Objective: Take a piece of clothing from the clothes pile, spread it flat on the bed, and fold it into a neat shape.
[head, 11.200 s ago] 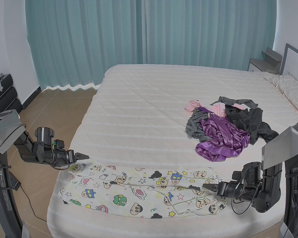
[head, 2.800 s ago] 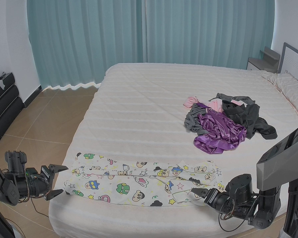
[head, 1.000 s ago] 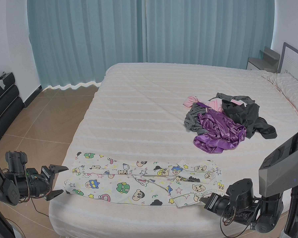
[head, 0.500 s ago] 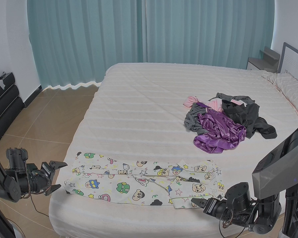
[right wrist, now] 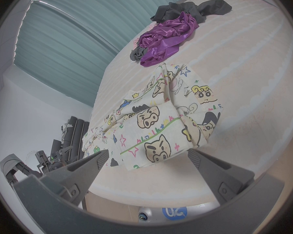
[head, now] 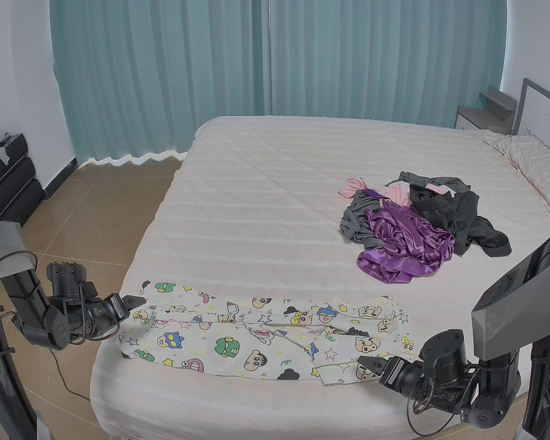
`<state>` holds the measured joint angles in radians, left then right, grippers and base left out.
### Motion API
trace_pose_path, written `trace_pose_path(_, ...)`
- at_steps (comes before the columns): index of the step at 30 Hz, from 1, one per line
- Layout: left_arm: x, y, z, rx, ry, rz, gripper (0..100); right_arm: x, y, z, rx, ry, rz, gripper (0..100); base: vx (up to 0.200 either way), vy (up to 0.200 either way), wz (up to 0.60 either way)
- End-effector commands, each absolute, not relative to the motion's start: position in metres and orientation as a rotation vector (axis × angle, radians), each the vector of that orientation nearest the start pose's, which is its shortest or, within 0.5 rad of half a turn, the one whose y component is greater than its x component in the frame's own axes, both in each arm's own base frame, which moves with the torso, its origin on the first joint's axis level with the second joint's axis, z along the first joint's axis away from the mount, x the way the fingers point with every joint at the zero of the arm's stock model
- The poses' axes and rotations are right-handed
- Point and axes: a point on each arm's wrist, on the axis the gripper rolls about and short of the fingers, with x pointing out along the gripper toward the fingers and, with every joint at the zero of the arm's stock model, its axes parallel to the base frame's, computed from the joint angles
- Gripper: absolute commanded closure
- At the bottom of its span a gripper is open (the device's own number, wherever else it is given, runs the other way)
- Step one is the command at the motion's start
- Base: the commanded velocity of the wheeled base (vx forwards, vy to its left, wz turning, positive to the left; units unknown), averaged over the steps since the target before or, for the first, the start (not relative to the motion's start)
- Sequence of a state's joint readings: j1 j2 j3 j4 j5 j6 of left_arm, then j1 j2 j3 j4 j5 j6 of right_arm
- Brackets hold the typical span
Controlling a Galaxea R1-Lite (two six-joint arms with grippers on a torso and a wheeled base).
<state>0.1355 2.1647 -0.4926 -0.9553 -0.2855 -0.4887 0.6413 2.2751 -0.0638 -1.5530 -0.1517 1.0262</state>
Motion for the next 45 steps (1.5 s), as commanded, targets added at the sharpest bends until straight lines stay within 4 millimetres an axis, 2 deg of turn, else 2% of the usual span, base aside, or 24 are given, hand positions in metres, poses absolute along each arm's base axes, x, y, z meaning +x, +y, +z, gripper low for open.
trace_pose_path(1,0.324,0.027,-0.03,-0.574,0.784,0.015,0,0.189,0.136,-0.017,0.73,0.763,0.119,0,0.0,0.0,0.0)
trace_pose_path(5,0.332,0.022,-0.032,-0.564,0.796,0.007,0,0.19,0.136,-0.017,0.73,0.761,0.12,0,0.0,0.0,0.0)
trace_pose_path(7,0.343,0.017,-0.036,-0.515,0.808,0.0,0,0.19,0.136,-0.017,0.731,0.76,0.121,0,0.0,0.0,0.0)
trace_pose_path(13,0.358,0.017,-0.04,-0.442,0.792,0.03,0,0.19,0.136,-0.017,0.725,0.76,0.123,0,0.0,0.0,0.0)
trace_pose_path(25,0.365,0.019,-0.044,-0.414,0.791,0.046,0,0.19,0.136,-0.017,0.723,0.761,0.12,0,0.0,0.0,0.0)
trace_pose_path(34,0.374,0.01,-0.045,-0.404,0.843,0.028,0,0.19,0.136,-0.017,0.724,0.76,0.121,0,0.0,0.0,0.0)
trace_pose_path(42,0.369,-0.004,-0.049,-0.39,0.873,-0.004,0,0.191,0.136,-0.017,0.727,0.756,0.12,0,0.0,0.0,0.0)
trace_pose_path(43,0.369,-0.004,-0.049,-0.39,0.873,-0.004,100,0.191,0.136,-0.017,0.727,0.756,0.12,0,0.0,0.0,0.0)
trace_pose_path(45,0.369,-0.005,-0.047,-0.39,0.871,-0.004,100,0.193,0.136,-0.017,0.729,0.753,0.116,0,0.0,0.0,0.0)
